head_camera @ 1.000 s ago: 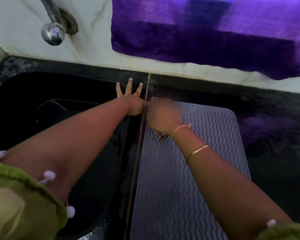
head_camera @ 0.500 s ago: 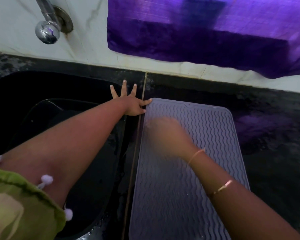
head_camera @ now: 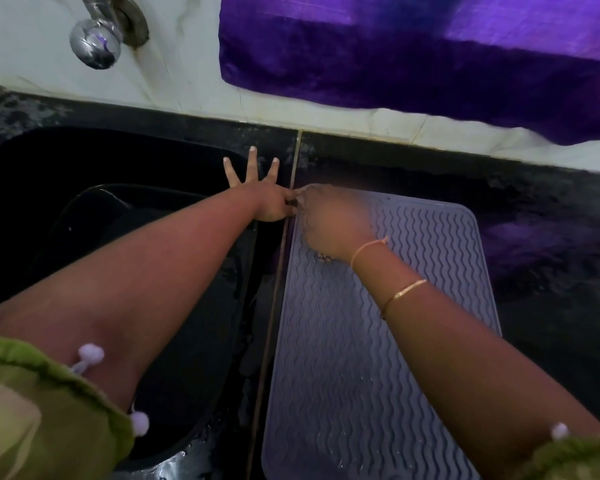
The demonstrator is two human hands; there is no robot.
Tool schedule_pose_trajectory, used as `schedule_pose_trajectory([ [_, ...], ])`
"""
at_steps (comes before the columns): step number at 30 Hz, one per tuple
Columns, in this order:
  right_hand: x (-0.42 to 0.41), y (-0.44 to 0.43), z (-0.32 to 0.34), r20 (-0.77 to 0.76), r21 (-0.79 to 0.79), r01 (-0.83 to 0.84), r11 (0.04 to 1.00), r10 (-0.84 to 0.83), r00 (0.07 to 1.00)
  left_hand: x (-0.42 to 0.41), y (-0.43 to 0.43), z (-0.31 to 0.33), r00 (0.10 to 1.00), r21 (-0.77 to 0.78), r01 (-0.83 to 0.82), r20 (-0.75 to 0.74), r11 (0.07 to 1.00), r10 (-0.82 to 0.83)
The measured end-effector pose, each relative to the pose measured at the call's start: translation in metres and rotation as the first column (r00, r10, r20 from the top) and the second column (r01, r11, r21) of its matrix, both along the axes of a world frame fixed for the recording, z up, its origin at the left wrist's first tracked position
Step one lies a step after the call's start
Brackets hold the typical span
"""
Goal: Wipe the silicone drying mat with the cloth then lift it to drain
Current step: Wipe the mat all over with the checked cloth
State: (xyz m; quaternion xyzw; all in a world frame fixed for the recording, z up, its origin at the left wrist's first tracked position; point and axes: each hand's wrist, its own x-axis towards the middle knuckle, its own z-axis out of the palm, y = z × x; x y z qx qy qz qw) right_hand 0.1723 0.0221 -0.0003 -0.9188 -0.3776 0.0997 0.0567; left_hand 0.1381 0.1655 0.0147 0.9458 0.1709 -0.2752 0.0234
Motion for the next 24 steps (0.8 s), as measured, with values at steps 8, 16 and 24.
schedule_pose_trajectory([
  [8,-0.067,-0.058,0.005,-0.103,0.086,-0.304,0.949,0.312,0.944,0.004,-0.005,0.008,0.997,0.105,0.071,-0.051,0.992,-0.066],
  [16,-0.045,-0.075,0.033,-0.491,0.413,-0.114,0.904,0.326,0.808,-0.007,-0.010,-0.004,0.991,0.089,0.103,0.082,0.991,-0.110],
  [24,0.007,-0.021,0.003,-0.251,0.033,0.005,0.999,0.003,0.968,-0.058,-0.021,-0.016,0.883,0.057,0.237,0.403,0.970,-0.240],
])
